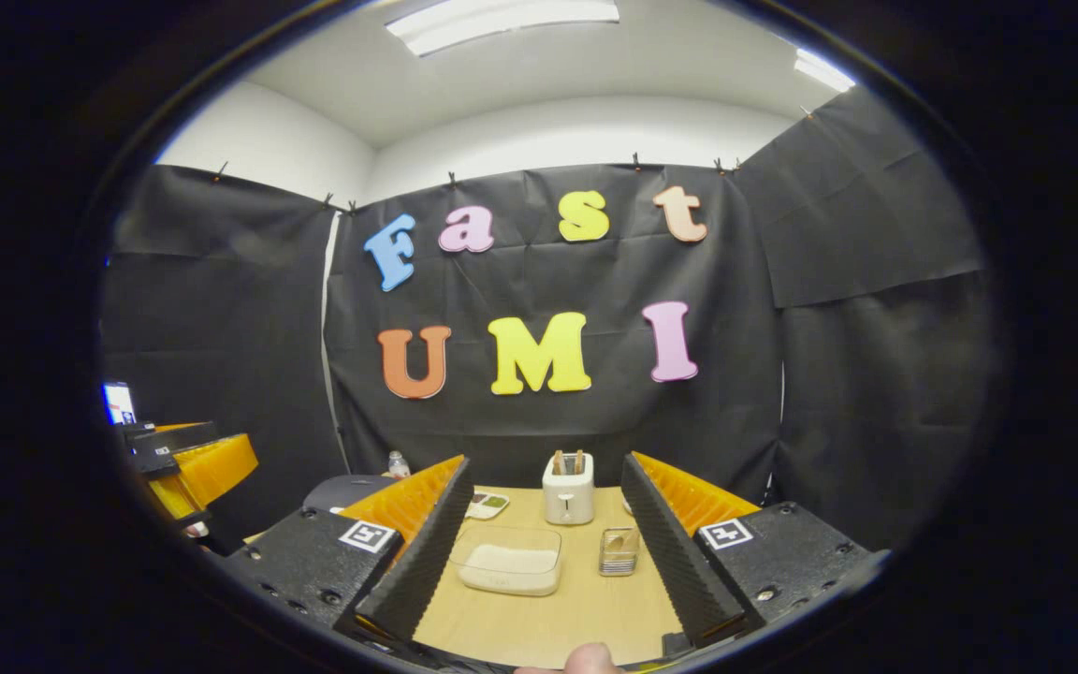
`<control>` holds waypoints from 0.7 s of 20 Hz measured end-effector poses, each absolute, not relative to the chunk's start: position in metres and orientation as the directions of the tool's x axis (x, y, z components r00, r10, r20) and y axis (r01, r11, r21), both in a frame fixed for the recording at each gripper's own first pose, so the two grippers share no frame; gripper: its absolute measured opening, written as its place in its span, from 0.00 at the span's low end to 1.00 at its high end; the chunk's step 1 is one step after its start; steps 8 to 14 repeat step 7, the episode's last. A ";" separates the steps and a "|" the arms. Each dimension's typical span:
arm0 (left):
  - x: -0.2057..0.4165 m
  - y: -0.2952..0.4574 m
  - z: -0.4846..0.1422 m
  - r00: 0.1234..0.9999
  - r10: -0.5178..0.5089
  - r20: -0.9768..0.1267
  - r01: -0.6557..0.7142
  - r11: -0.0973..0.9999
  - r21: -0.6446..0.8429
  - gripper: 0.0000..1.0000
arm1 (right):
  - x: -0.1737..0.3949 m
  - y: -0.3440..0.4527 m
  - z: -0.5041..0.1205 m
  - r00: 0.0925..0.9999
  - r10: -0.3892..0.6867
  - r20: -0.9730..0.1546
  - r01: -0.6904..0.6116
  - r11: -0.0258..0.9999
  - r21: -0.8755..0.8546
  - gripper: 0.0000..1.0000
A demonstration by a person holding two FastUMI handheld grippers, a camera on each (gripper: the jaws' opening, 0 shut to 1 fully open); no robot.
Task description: Close the left gripper, press the button to open the rice cooker; take a wooden spoon from the chopstick holder with the right hand, scoop a spoonful of rice and pour it into the rice cooker, then put the wooden spoon back into the chopstick holder.
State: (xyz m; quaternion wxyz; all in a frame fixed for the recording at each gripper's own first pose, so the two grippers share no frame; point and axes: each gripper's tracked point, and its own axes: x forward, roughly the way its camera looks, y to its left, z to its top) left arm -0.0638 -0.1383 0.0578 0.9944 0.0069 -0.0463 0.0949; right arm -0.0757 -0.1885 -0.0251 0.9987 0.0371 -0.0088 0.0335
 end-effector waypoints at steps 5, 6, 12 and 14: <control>-0.065 -0.135 0.057 0.977 0.193 0.090 -0.195 0.981 0.007 0.95 | -0.075 -0.182 -0.023 0.997 0.070 0.027 -0.072 0.994 0.079 1.00; -0.065 -0.133 0.056 0.977 0.193 0.088 -0.194 0.981 0.008 0.95 | -0.075 -0.180 -0.023 0.997 0.072 0.029 -0.074 0.994 0.075 1.00; -0.064 -0.132 0.057 0.977 0.193 0.089 -0.195 0.981 0.011 0.95 | -0.075 -0.178 -0.022 0.997 0.075 0.034 -0.078 0.994 0.074 1.00; -0.064 -0.132 0.057 0.977 0.193 0.089 -0.195 0.981 0.011 0.95 | -0.075 -0.178 -0.022 0.997 0.075 0.034 -0.078 0.994 0.074 1.00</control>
